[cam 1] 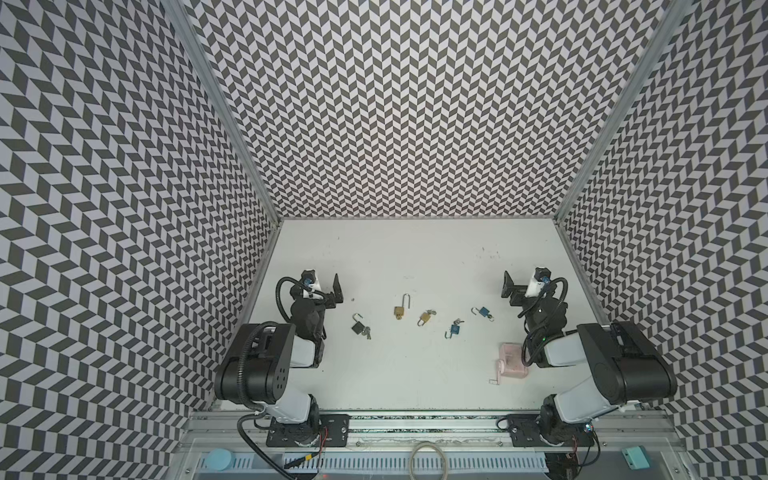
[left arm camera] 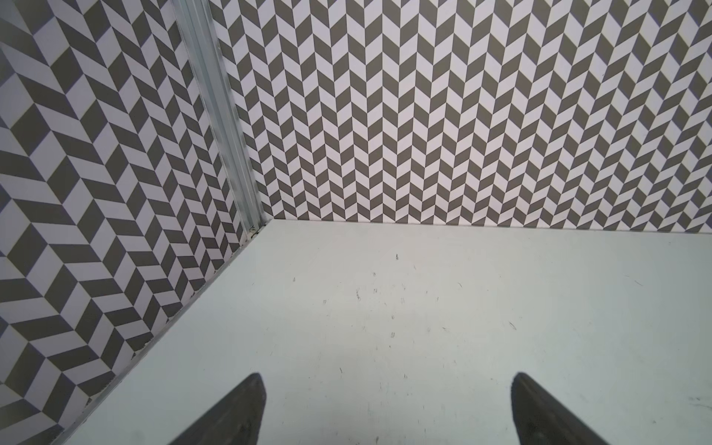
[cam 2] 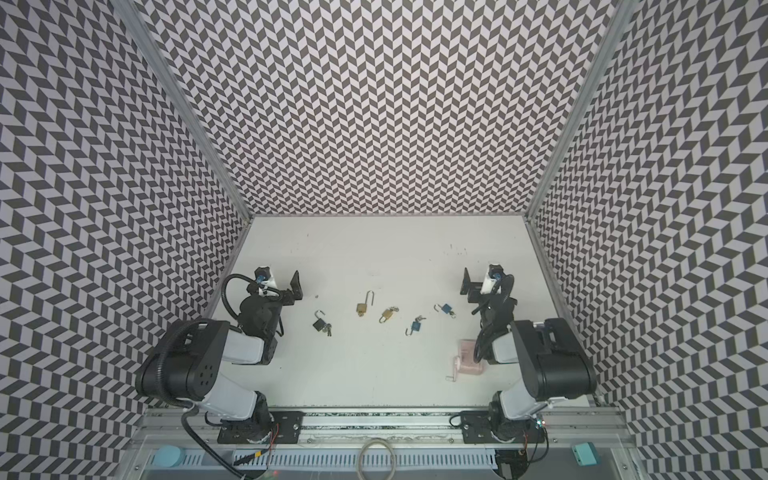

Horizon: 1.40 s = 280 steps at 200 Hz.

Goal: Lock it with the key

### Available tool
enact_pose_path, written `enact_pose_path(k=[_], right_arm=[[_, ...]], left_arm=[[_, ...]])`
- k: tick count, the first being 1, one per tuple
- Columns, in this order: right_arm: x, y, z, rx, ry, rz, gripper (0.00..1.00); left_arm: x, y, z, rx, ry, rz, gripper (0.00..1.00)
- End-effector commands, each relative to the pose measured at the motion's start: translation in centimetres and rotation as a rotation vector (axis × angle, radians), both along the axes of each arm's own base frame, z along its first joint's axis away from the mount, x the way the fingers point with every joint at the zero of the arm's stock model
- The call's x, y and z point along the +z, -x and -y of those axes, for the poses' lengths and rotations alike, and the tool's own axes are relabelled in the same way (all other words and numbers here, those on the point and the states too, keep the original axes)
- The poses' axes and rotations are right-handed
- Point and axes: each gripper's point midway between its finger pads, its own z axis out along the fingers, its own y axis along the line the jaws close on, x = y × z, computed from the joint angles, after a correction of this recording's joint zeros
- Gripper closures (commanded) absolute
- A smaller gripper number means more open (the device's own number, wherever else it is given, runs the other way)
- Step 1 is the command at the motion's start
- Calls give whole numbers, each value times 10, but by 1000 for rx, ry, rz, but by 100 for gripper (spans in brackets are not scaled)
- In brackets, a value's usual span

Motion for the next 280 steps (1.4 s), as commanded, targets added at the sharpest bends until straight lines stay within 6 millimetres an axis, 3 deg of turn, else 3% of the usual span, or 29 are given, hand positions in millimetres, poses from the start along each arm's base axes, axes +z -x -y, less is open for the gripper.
enact_pose_path(k=[1,141,162,188,211,220,245,259,280], right_arm=[[10,-1,0,4,-1,46,1],[11,0,0,5,-1,50,1],[19,3,-3,18,0,79,1],[23,14,-4,28,13,80,1],[38,17,-9,52,23,77,1],[57,10,-8,43,-4,92,1],[72,5,11,-72,-225,37,1],[81,6,14,-86,-309,37,0],[82,13,29,-183,-500,34,1]], left_arm=[[8,-2,-1,0,-7,29,1],[9,2,2,-17,-15,40,1],[16,10,14,-37,-66,72,1],[38,33,11,62,-92,160,1],[53,32,26,114,-143,122,1],[62,31,27,160,-119,114,1],[80,28,11,345,46,87,1],[73,31,-8,500,217,27,1],[72,22,1,461,381,-43,1]])
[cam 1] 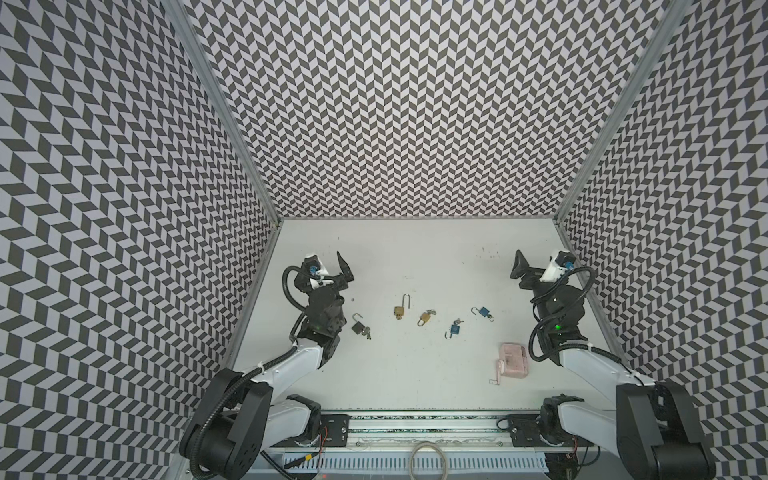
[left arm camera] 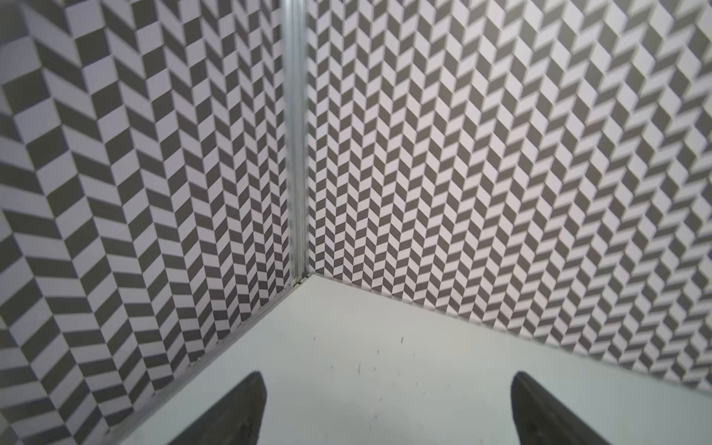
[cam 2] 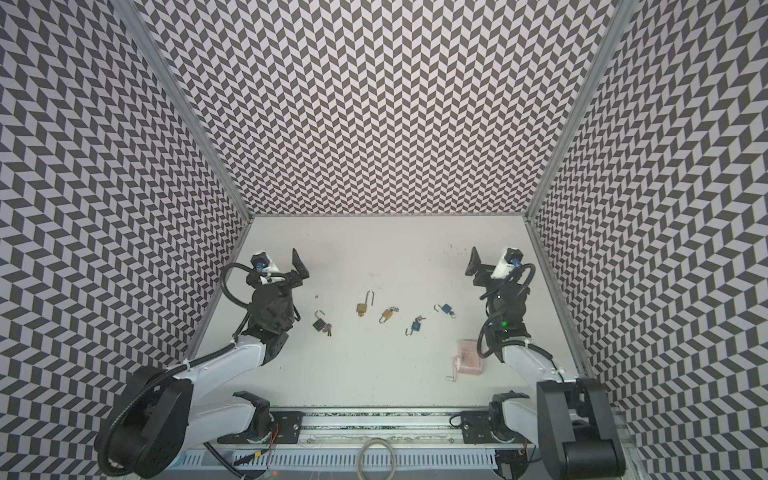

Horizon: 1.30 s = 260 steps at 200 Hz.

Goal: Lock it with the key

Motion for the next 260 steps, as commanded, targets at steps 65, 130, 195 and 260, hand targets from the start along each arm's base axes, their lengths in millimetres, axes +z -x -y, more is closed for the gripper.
enact_pose_path(k=[65,130,195,260], right_arm=[[-42,-7,-30,147,-385,-337,0],[-77,26,-179,404,-175,-677,15],[-140,83,-305,465,75,-917,34],[-175,82,-370,468,147,-1025,48]], left_arm=[[-45,23,92,-275,253,-307,1],[-81,73,161,-606,365,-492,1],[-93,75,113,-615,602,-472,1],[-95,70,70,-467,652,-457,1]])
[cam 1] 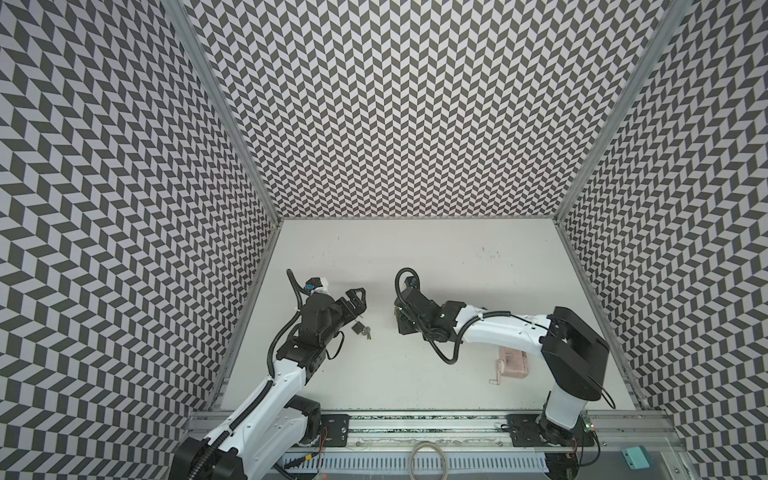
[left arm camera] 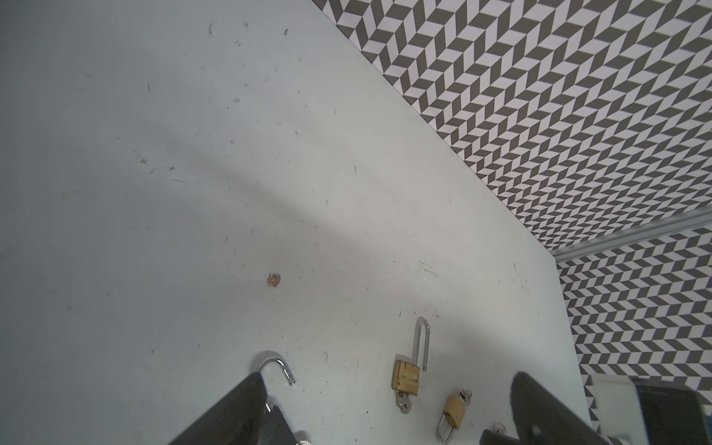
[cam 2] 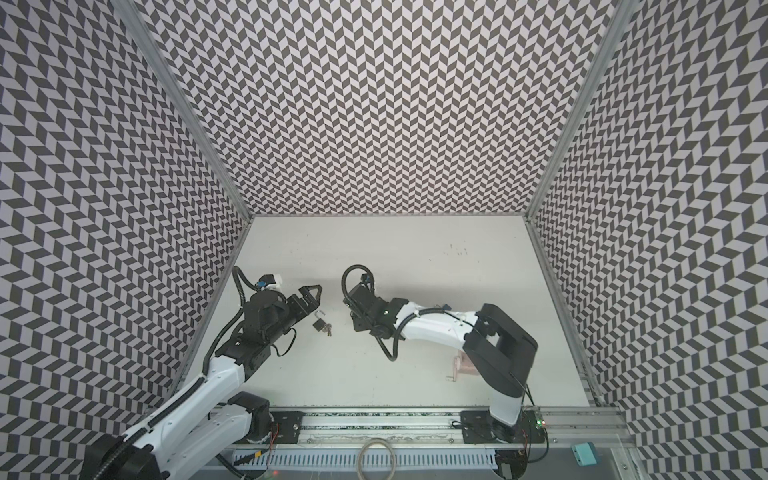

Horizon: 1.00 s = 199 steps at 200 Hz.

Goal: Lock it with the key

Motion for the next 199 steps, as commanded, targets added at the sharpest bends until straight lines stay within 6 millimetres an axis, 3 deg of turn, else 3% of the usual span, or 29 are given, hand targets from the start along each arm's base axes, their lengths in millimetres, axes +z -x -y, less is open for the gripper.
enact_pose_path(k=[1,93,128,199], right_arm=[[-7,-7,-5,-51,38,-11,48],[-38,-25,-22,-55,176,-30,49],[-48,-28,-25,-37,216,-40,51],[-60,-33,-21,-53,249,-51,49]], left_arm=[[2,3,-7,30,15,-19,1],[14,7,-13,42,-3,9,1],[10,8,-14,50,-6,-1,1],[10,7,-14,48,-4,1,1]])
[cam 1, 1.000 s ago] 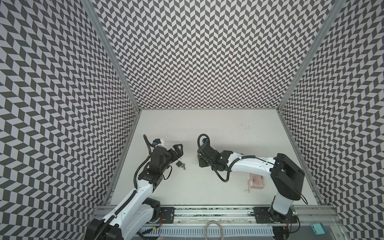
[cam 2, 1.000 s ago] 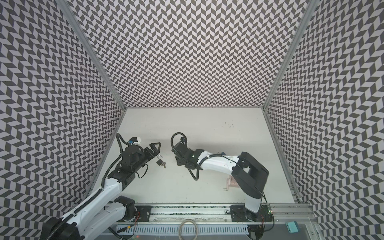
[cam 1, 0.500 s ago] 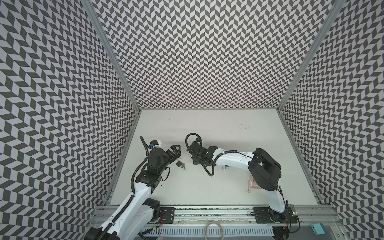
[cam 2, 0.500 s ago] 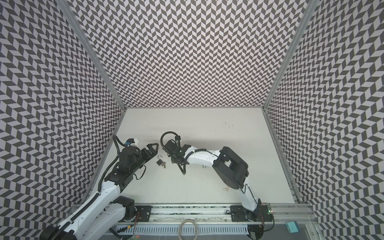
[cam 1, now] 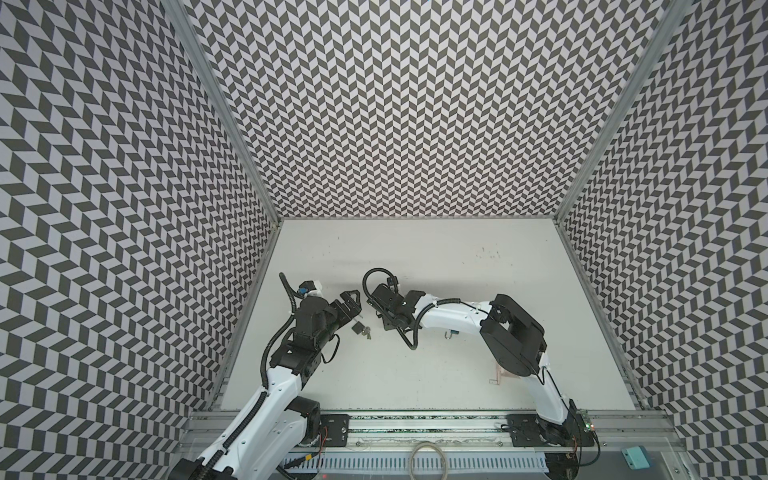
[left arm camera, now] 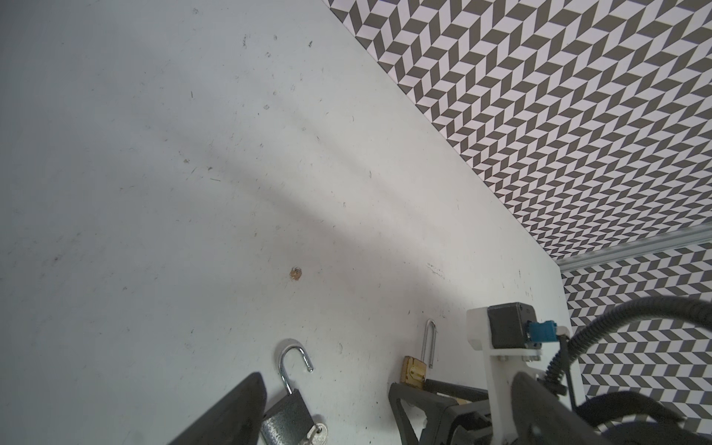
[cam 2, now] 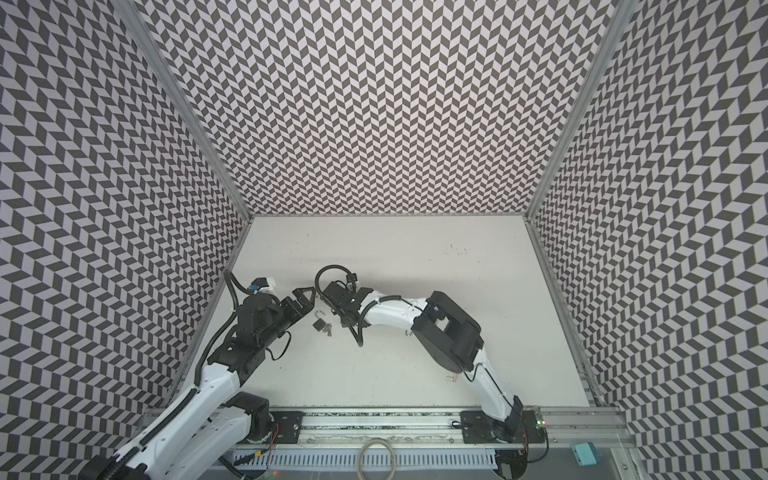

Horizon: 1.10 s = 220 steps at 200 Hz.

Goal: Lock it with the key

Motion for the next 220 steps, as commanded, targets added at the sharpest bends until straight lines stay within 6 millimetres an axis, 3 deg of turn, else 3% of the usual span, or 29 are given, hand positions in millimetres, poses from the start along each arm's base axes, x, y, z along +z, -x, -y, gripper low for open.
enact_pose_path(k=[1,103,151,187,220], right_arm=[[-4,-4,2,-14,15,10,49],[-23,-9,14,-20,-7,-38,55],[-34,-4,19,2,24,-66,62],[-21,1,22,14,-8,-58,69],[12,3,18,67,-85,-4,71]], left_arm=[[9,-3,-4,22,1,19,1],[6,-4,-5,22,-2,17,1],[5,-5,-5,23,-1,17,1],[7,-7,-4,23,1,26,1],[13,-11,-2,11,4,58,1]])
